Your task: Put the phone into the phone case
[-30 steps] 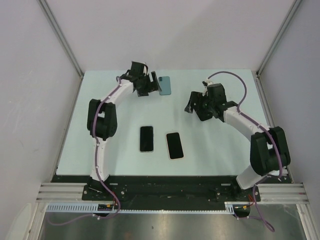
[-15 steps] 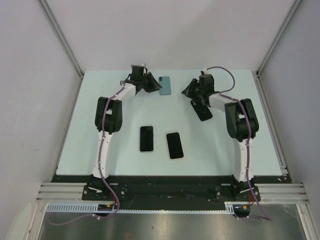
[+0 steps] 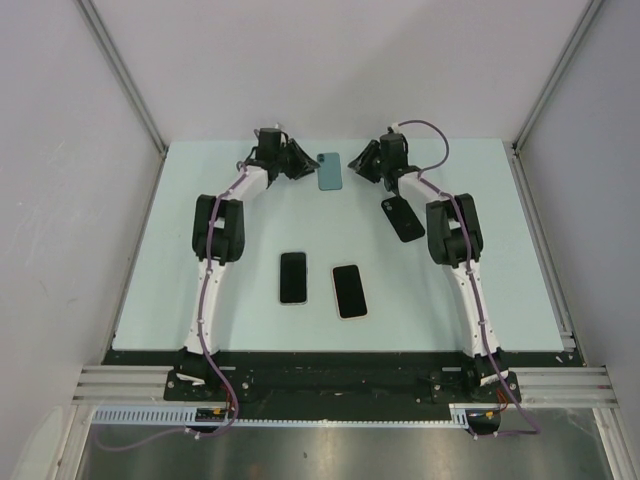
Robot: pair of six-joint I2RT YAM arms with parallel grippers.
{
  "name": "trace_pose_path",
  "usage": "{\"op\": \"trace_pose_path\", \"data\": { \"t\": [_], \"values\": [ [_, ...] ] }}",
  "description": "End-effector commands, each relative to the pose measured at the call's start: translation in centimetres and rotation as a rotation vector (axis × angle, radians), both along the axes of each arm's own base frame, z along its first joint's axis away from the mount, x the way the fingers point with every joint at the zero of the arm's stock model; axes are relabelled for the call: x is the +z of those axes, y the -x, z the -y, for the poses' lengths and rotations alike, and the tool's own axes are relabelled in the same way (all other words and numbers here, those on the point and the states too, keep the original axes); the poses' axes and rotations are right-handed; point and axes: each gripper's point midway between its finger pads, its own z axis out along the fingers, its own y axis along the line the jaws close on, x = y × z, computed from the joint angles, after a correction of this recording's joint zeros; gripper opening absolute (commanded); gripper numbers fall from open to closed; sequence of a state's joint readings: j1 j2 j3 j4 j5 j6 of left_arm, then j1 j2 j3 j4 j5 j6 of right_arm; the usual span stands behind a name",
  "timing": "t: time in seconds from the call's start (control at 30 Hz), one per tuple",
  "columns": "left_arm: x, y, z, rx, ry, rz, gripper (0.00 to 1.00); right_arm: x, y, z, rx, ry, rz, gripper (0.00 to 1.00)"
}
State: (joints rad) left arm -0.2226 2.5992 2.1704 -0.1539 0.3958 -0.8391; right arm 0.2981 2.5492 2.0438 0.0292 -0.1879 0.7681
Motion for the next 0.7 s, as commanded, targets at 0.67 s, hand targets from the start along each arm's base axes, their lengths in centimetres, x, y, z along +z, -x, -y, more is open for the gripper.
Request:
{"op": "trace_pose_path", "data": {
  "t": [0.67],
  "values": [
    [-2.7, 4.8, 2.6, -0.114, 0.064, -0.085, 0.54, -4.0, 4.6, -6.3, 0.176, -0.058, -0.069, 0.53]
  ]
}}
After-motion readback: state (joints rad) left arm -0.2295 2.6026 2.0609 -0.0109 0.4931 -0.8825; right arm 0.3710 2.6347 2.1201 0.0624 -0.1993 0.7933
